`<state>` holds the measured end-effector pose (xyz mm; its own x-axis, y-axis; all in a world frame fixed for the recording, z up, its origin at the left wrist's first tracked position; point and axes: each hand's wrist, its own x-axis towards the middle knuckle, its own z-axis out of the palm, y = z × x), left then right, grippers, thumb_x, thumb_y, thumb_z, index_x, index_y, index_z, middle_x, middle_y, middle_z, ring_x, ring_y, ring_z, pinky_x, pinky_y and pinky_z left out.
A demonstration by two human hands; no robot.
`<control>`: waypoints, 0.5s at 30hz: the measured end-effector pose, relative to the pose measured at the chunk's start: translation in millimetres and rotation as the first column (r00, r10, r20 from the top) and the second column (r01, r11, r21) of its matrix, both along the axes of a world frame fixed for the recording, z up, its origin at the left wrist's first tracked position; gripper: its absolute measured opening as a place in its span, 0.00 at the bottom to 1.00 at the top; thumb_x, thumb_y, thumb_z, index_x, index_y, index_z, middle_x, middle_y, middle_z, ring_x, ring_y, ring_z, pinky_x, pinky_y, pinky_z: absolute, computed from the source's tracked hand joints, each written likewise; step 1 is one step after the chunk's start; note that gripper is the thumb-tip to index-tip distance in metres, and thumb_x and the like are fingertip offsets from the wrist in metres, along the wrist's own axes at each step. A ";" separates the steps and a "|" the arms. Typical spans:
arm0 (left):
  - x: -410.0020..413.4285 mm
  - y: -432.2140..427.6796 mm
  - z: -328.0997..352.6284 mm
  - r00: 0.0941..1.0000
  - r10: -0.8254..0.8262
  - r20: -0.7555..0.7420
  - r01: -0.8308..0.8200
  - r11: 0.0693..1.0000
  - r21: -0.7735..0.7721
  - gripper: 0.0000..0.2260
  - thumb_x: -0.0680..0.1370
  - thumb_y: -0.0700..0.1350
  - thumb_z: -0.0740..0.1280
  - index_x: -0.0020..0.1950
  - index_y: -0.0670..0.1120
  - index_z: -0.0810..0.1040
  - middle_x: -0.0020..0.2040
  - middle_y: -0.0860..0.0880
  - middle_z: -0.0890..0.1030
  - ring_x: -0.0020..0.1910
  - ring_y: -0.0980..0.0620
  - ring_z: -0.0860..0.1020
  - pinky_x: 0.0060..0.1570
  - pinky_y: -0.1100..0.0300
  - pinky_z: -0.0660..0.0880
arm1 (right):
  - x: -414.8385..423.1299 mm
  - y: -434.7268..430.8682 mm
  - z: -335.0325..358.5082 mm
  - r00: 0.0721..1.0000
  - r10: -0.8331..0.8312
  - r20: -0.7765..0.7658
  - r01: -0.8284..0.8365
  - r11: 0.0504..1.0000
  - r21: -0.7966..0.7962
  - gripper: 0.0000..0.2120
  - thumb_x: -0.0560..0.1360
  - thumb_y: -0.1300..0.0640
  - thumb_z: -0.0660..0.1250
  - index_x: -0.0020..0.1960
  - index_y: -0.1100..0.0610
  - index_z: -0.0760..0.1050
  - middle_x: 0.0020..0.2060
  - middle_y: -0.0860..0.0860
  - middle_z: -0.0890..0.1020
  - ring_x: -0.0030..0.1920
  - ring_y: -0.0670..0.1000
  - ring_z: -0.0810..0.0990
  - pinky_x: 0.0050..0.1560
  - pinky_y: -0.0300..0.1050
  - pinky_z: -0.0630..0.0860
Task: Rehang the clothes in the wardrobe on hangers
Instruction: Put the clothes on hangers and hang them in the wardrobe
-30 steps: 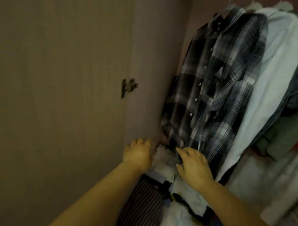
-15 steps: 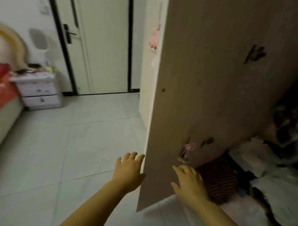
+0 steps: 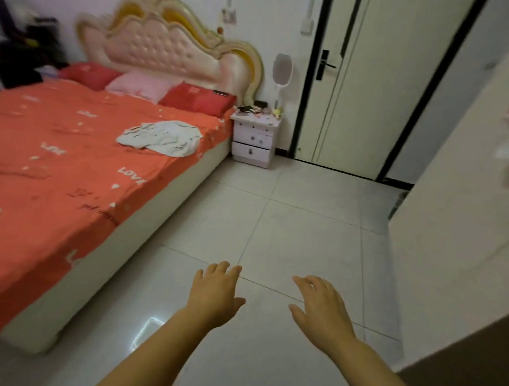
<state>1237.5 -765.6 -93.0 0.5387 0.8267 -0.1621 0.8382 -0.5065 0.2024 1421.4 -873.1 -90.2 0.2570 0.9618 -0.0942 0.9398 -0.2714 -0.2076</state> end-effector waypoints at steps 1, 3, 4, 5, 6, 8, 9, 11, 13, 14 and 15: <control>-8.6 15.0 -3.1 1.000 0.030 -0.001 -0.030 1.000 -0.006 0.30 0.77 0.59 0.61 0.75 0.52 0.55 0.75 0.48 0.59 0.73 0.46 0.57 0.70 0.48 0.55 | -5.1 20.7 -1.2 1.000 0.026 0.005 -0.026 1.000 -0.004 0.27 0.79 0.45 0.56 0.75 0.49 0.54 0.72 0.48 0.61 0.72 0.49 0.58 0.71 0.44 0.55; -22.5 46.4 -8.2 0.997 0.076 0.003 -0.076 0.997 -0.027 0.30 0.77 0.59 0.62 0.75 0.52 0.55 0.75 0.48 0.59 0.73 0.46 0.57 0.71 0.48 0.55 | -13.5 62.2 -3.7 0.998 0.068 0.006 -0.068 0.998 -0.014 0.27 0.79 0.45 0.56 0.75 0.49 0.54 0.72 0.48 0.62 0.71 0.49 0.58 0.71 0.44 0.55; -28.1 63.2 -9.9 0.995 0.096 0.007 -0.096 0.995 -0.039 0.30 0.77 0.59 0.62 0.75 0.52 0.55 0.75 0.48 0.59 0.73 0.46 0.57 0.71 0.48 0.55 | -16.6 83.5 -4.4 0.996 0.085 0.009 -0.085 0.996 -0.018 0.27 0.79 0.45 0.56 0.75 0.49 0.54 0.71 0.48 0.62 0.71 0.49 0.59 0.71 0.44 0.55; -32.9 80.8 -10.9 0.993 0.114 0.012 -0.114 0.992 -0.048 0.30 0.77 0.59 0.62 0.75 0.52 0.55 0.75 0.48 0.59 0.73 0.46 0.57 0.71 0.48 0.54 | -19.1 104.7 -4.7 0.995 0.099 0.015 -0.099 0.995 -0.021 0.27 0.79 0.44 0.56 0.75 0.49 0.54 0.71 0.48 0.62 0.71 0.50 0.59 0.71 0.44 0.56; -37.3 98.4 -11.3 0.992 0.129 0.015 -0.128 0.990 -0.053 0.31 0.77 0.59 0.62 0.75 0.52 0.55 0.75 0.48 0.59 0.73 0.46 0.57 0.71 0.48 0.55 | -21.4 125.4 -5.1 0.994 0.112 0.019 -0.112 0.994 -0.020 0.27 0.79 0.45 0.56 0.75 0.49 0.54 0.71 0.48 0.62 0.71 0.50 0.59 0.71 0.44 0.56; -44.8 134.1 -11.1 0.988 0.154 0.022 -0.153 0.987 -0.055 0.31 0.77 0.58 0.62 0.75 0.52 0.55 0.75 0.48 0.60 0.73 0.47 0.58 0.72 0.48 0.55 | -25.7 165.8 -5.2 0.990 0.135 0.025 -0.135 0.991 -0.020 0.27 0.79 0.44 0.56 0.75 0.49 0.54 0.71 0.48 0.62 0.71 0.50 0.59 0.71 0.44 0.56; -47.8 151.5 -10.8 0.986 0.167 0.026 -0.166 0.985 -0.055 0.30 0.77 0.58 0.62 0.75 0.52 0.55 0.75 0.48 0.60 0.73 0.47 0.58 0.71 0.48 0.55 | -27.5 185.4 -5.2 0.989 0.146 0.027 -0.145 0.989 -0.022 0.27 0.79 0.44 0.56 0.75 0.49 0.54 0.71 0.48 0.62 0.71 0.50 0.59 0.71 0.45 0.56; -52.2 184.5 -10.2 0.983 0.183 0.025 -0.181 0.982 -0.056 0.30 0.77 0.58 0.62 0.75 0.52 0.55 0.75 0.48 0.60 0.73 0.47 0.58 0.71 0.47 0.55 | -29.7 222.9 -5.9 0.986 0.165 0.032 -0.164 0.986 -0.022 0.27 0.79 0.44 0.56 0.75 0.49 0.54 0.71 0.48 0.62 0.72 0.49 0.58 0.71 0.44 0.55; -53.9 214.8 -10.8 0.981 0.195 0.021 -0.193 0.979 -0.062 0.30 0.77 0.58 0.62 0.75 0.52 0.55 0.75 0.48 0.60 0.73 0.47 0.58 0.71 0.47 0.54 | -30.1 257.2 -7.0 0.984 0.177 0.029 -0.176 0.984 -0.026 0.27 0.79 0.44 0.56 0.75 0.49 0.54 0.71 0.48 0.62 0.71 0.49 0.59 0.71 0.44 0.55; -53.9 229.2 -11.8 0.979 0.202 0.021 -0.200 0.978 -0.065 0.30 0.77 0.58 0.62 0.75 0.52 0.55 0.75 0.48 0.60 0.73 0.47 0.58 0.71 0.47 0.54 | -29.3 273.3 -8.1 0.983 0.183 0.026 -0.182 0.983 -0.029 0.27 0.79 0.44 0.56 0.75 0.49 0.53 0.71 0.48 0.62 0.71 0.49 0.59 0.71 0.43 0.55; -53.1 244.1 -13.3 0.978 0.208 0.024 -0.206 0.976 -0.068 0.30 0.77 0.58 0.62 0.75 0.52 0.55 0.75 0.48 0.59 0.73 0.47 0.58 0.71 0.47 0.54 | -27.6 290.1 -9.5 0.981 0.192 0.026 -0.191 0.981 -0.034 0.28 0.79 0.44 0.56 0.75 0.49 0.53 0.71 0.48 0.62 0.71 0.49 0.59 0.71 0.43 0.55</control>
<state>1184.4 -521.5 -106.4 0.3626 0.9091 -0.2050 0.9162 -0.3075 0.2568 1393.8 -583.0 -99.7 0.0716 0.9902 -0.1203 0.9804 -0.0921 -0.1742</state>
